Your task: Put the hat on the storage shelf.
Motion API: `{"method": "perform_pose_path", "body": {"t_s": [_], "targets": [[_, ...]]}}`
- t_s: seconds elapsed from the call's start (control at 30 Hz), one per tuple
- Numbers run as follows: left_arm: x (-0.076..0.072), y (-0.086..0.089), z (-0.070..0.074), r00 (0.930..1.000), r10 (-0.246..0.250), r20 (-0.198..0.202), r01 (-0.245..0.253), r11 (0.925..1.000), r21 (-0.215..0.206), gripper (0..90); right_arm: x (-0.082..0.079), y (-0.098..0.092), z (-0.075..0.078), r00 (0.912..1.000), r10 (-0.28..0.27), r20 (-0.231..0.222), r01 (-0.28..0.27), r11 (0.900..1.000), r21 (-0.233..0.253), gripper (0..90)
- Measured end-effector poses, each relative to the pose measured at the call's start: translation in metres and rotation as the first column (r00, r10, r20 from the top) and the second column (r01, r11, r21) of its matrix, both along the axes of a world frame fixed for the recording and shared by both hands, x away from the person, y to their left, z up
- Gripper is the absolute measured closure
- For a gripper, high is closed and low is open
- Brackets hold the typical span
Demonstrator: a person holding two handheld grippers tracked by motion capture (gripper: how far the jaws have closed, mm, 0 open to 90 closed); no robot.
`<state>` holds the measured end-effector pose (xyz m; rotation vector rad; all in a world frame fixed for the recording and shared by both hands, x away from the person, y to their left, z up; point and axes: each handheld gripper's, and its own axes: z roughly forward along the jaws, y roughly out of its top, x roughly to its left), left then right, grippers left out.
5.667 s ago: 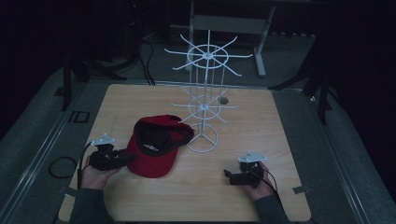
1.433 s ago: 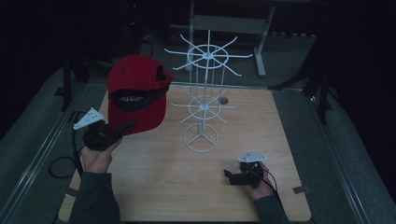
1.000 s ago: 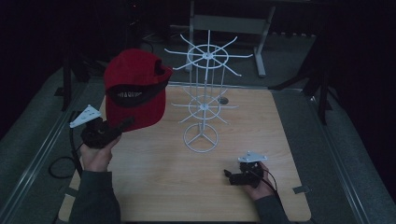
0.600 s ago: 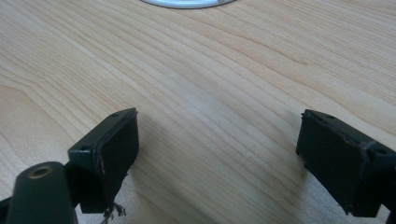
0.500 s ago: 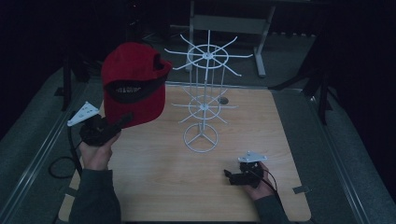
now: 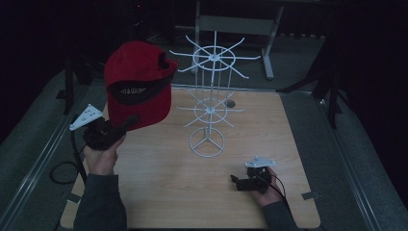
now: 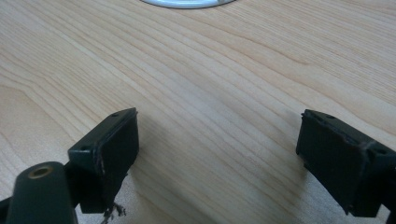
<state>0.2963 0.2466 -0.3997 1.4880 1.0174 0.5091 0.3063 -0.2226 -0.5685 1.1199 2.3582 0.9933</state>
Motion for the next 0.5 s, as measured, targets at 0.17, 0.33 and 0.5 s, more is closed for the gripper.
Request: {"method": "perform_pose_path", "body": {"t_s": [0.17, 0.33, 0.5], "targets": [[-0.0004, -0.0005, 0.0016, 1.0, 0.001, 0.008, -0.001, 1.0, -0.005, 84.1, 0.0, 0.0, 0.0, 1.0, 0.0, 0.0, 0.0, 1.0, 0.0, 12.9], [-0.0013, -0.0013, 0.0031, 0.9999, 0.006, 0.016, -0.006, 1.0, 0.001, 84.1, 0.0, 0.0, 0.0, 1.0, 0.0, 0.0, 0.0, 1.0, 0.0, 12.9], [-0.0018, -0.0018, 0.0046, 0.9997, 0.007, 0.023, -0.007, 1.0, -0.003, 84.1, 0.0, 0.0, 0.0, 1.0, 0.001, 0.0, -0.001, 1.0, 0.0, 12.9]]}}
